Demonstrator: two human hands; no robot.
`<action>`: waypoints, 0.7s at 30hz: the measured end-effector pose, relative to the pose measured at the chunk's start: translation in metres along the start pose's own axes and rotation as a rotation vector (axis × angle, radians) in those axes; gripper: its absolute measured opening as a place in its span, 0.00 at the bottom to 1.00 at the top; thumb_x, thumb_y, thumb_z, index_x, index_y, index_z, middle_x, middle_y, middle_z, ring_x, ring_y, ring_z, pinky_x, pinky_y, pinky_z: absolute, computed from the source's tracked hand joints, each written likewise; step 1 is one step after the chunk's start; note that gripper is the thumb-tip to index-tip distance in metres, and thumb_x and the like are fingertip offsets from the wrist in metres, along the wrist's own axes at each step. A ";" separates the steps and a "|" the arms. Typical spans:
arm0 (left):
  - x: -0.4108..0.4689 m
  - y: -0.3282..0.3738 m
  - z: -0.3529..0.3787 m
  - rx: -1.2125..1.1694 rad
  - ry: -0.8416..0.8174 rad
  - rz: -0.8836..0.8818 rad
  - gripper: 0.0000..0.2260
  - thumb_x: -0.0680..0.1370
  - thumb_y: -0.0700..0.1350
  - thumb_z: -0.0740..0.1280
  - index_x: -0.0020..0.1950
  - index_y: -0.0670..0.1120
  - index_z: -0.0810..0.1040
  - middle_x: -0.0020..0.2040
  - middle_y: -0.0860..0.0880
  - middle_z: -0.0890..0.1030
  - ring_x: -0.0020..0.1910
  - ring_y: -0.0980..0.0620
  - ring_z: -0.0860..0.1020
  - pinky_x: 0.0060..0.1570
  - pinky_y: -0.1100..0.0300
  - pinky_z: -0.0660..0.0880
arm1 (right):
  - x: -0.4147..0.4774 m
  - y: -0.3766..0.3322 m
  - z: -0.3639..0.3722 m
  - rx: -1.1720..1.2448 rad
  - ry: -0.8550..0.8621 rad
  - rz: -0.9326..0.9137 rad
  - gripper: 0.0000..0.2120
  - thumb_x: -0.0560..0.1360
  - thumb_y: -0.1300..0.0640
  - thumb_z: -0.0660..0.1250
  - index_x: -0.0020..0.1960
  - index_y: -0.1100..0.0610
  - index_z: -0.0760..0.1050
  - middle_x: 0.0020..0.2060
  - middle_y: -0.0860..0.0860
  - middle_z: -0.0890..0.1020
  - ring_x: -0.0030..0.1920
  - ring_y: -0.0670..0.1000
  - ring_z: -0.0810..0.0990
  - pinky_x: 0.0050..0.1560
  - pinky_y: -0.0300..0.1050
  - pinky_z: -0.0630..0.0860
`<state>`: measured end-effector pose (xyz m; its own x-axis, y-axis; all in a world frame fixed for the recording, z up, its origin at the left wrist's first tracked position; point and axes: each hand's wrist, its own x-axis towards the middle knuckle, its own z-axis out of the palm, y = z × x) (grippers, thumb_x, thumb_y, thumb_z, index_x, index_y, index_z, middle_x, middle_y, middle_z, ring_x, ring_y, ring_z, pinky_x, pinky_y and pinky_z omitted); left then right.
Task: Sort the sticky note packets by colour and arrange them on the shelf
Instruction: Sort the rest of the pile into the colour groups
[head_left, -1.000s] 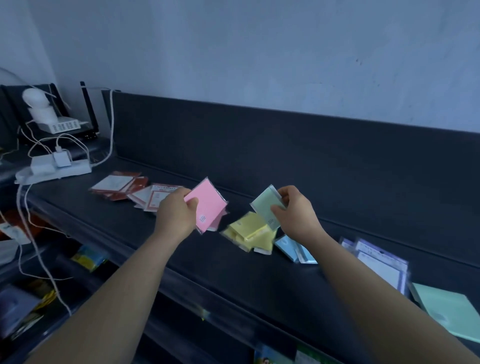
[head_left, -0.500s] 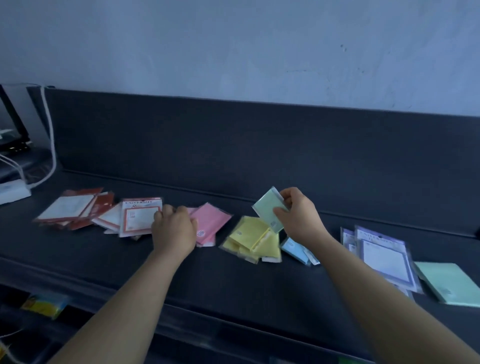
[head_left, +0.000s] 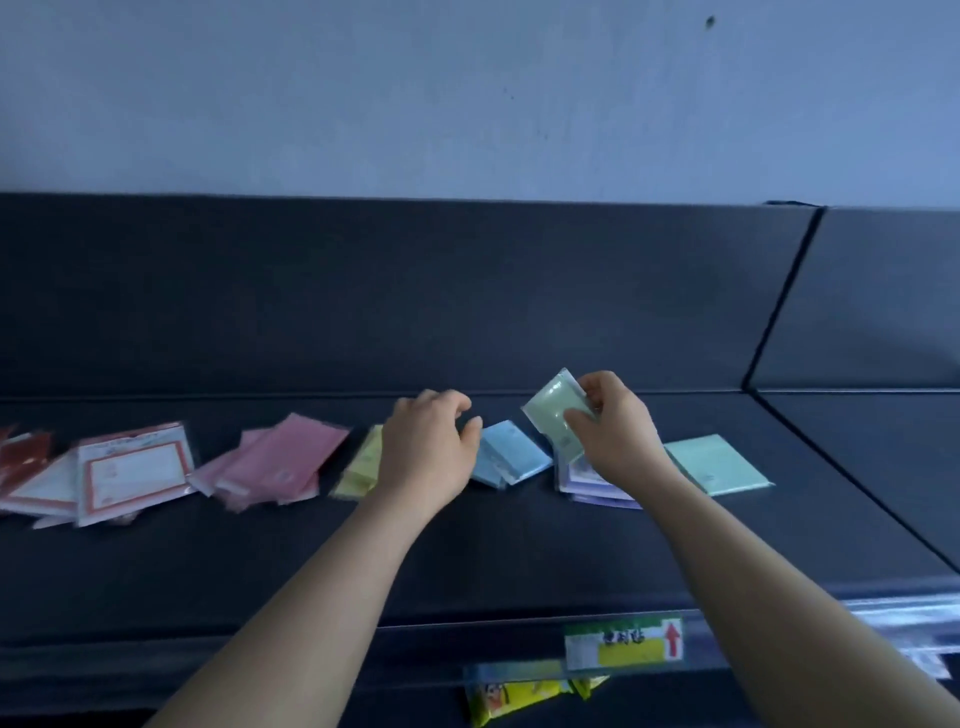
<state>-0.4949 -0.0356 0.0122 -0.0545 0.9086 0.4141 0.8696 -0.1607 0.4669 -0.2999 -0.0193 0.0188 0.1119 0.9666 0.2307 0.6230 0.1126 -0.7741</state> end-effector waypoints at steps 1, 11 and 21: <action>-0.001 0.014 0.009 -0.019 -0.028 0.019 0.12 0.79 0.50 0.64 0.60 0.49 0.78 0.57 0.50 0.80 0.57 0.47 0.73 0.58 0.56 0.69 | 0.001 0.009 -0.012 -0.014 0.015 0.014 0.10 0.76 0.61 0.61 0.57 0.55 0.70 0.45 0.48 0.77 0.41 0.48 0.74 0.34 0.35 0.68; -0.012 0.127 0.087 0.198 -0.422 0.088 0.32 0.72 0.64 0.67 0.73 0.54 0.65 0.74 0.52 0.62 0.72 0.46 0.60 0.69 0.53 0.59 | 0.017 0.108 -0.107 -0.163 -0.031 0.153 0.16 0.76 0.59 0.65 0.63 0.60 0.69 0.52 0.55 0.78 0.47 0.54 0.76 0.43 0.44 0.72; -0.013 0.133 0.097 0.245 -0.359 -0.136 0.31 0.75 0.58 0.65 0.76 0.54 0.61 0.76 0.52 0.60 0.74 0.46 0.59 0.70 0.53 0.59 | 0.028 0.143 -0.115 -0.237 -0.284 0.051 0.29 0.72 0.42 0.70 0.69 0.52 0.69 0.61 0.53 0.69 0.65 0.54 0.66 0.65 0.47 0.67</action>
<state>-0.3306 -0.0310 -0.0066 -0.0398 0.9982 0.0447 0.9590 0.0256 0.2822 -0.1187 -0.0029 -0.0172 -0.0513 0.9987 -0.0028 0.7880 0.0388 -0.6145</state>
